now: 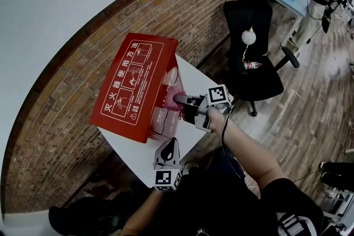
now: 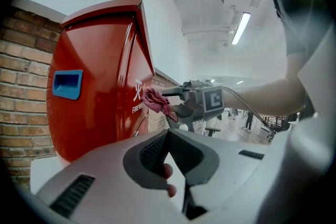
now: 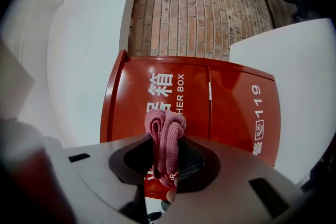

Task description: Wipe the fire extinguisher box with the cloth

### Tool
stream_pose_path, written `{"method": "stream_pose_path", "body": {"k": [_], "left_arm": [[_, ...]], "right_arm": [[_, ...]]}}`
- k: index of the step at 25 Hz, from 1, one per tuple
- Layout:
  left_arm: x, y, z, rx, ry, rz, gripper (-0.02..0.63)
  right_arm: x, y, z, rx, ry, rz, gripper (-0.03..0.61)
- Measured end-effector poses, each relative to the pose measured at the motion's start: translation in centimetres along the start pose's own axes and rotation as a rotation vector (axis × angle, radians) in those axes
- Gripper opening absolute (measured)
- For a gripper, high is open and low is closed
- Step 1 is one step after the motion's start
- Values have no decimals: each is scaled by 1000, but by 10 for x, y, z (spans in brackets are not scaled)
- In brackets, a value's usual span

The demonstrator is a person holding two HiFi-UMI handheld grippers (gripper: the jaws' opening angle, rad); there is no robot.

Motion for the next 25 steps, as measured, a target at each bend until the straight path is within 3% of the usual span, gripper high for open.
{"method": "stream_pose_path", "body": {"k": [25], "left_arm": [[13, -16, -8, -41, -13, -36, 28]], "right_arm": [[9, 19, 83, 141, 43, -26, 106]]}}
Point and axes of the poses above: the fingertips, and each gripper's own axes: y forward along the fingers, z to its right, x out of its underside, the point moved 3 cm from there along -y, backward along the fingers, and after that the axes turned 12 degrees about x, right-handed, at the moved point
